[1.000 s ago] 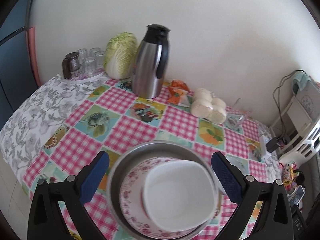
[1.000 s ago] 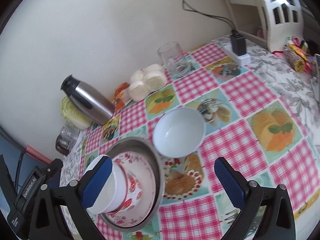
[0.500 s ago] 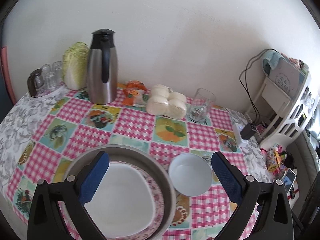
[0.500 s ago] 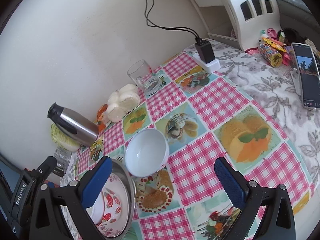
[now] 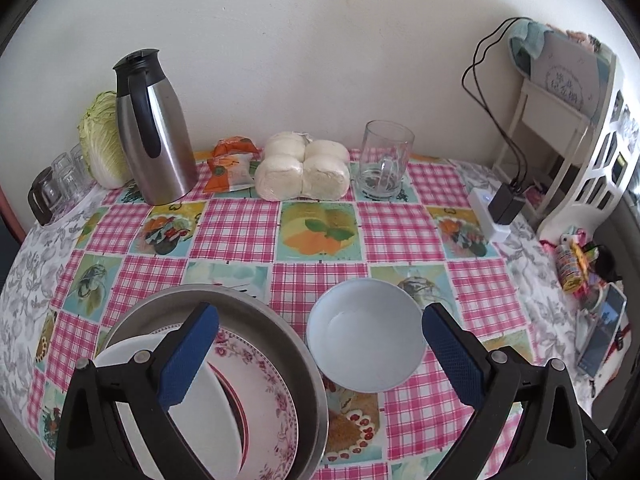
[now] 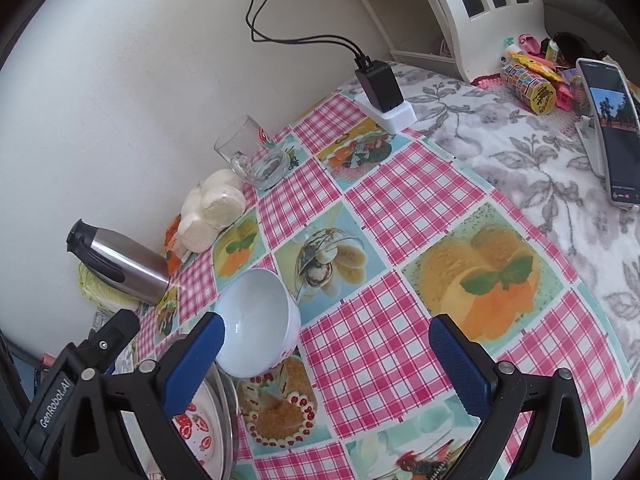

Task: Organize plates and bowls
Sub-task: 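Withdraw both grippers and move them to the plain pale bowl, then close both grippers on the rim of the plain pale bowl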

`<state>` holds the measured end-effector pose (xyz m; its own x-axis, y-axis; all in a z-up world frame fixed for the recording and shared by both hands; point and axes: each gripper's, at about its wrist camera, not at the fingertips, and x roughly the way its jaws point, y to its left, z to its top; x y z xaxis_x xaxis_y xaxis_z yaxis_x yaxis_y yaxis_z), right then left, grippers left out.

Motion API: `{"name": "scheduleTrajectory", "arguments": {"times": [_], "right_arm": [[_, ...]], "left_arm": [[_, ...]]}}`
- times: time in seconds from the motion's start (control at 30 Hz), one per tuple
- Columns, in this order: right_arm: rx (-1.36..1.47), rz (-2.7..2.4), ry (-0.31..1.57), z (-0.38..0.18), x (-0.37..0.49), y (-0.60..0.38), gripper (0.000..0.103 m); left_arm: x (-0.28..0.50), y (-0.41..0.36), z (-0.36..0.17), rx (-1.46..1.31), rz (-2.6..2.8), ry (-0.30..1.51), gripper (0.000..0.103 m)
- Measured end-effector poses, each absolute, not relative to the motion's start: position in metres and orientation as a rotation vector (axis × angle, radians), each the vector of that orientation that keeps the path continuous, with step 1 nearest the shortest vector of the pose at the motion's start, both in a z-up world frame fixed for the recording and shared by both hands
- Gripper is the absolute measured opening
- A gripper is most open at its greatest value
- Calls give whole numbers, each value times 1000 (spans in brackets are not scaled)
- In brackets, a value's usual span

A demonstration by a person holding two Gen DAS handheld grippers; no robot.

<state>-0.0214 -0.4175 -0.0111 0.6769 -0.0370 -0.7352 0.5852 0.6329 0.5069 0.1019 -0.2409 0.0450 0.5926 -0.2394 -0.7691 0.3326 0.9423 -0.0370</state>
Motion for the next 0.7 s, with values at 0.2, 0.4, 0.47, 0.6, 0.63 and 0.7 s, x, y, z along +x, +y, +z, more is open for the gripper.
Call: {"name": "scheduleTrajectory", "arguments": {"times": [0.2,0.4,0.47,0.6,0.63,0.7], "right_arm": [[803,-396,791,-32,-8,-419,103],[786,-376,826,-51,8,-414,103],[779,-362,841,-56,13,-411,101],[769,-348,861,-64,21,-405,89],[764,-342,863,-65,23,-403,86],[755,-329,859,-66,26,-400,80]], "left_arm": [[118,-246,24,118,-329,912,101],[129,-252,8,115,-354,936,87],[130,-256,3,123,-363,938,87],[130,-265,-3,166,-372,922,86],[130,-266,-4,164,-379,922,86],[130,-269,-6,170,-386,916,84]]}}
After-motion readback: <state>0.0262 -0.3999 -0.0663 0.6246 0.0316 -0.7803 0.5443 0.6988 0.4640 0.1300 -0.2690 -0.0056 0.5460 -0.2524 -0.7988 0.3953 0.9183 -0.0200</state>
